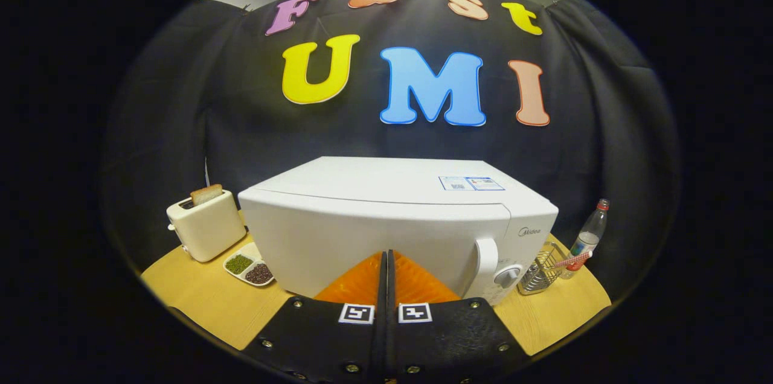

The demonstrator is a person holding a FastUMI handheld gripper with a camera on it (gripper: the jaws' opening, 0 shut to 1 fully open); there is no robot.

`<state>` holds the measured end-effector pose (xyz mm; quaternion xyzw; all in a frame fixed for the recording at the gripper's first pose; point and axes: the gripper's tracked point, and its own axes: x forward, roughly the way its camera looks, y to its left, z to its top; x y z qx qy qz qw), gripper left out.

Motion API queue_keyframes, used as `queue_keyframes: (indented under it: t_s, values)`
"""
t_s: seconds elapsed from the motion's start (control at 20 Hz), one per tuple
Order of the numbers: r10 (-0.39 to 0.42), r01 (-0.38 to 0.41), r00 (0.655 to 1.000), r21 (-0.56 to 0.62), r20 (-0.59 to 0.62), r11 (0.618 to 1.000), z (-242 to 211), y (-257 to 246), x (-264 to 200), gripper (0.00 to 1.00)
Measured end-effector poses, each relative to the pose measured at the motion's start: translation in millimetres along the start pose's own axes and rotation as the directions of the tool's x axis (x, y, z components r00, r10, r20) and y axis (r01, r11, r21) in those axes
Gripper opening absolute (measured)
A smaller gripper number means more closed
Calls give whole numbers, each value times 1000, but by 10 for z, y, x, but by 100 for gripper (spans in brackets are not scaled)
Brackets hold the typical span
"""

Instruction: Open the microwave, put the food inside, and close the microwave door.

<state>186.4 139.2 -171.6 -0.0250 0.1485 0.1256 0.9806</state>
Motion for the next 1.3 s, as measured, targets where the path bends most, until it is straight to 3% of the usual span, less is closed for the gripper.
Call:
queue_keyframes:
  t_s: [0.7,0.8,0.85,1.0,1.3]
  values:
    - [-33,34,992,-1,124,999,276,240,-1386,1]
    - [-29,29,989,4,145,1000,270,272,-1553,14]
    - [-24,23,988,10,151,1000,251,293,-1633,45]
    - [-34,31,985,20,168,999,225,284,-1834,99]
    - [-27,23,982,26,189,999,299,332,-2011,97]
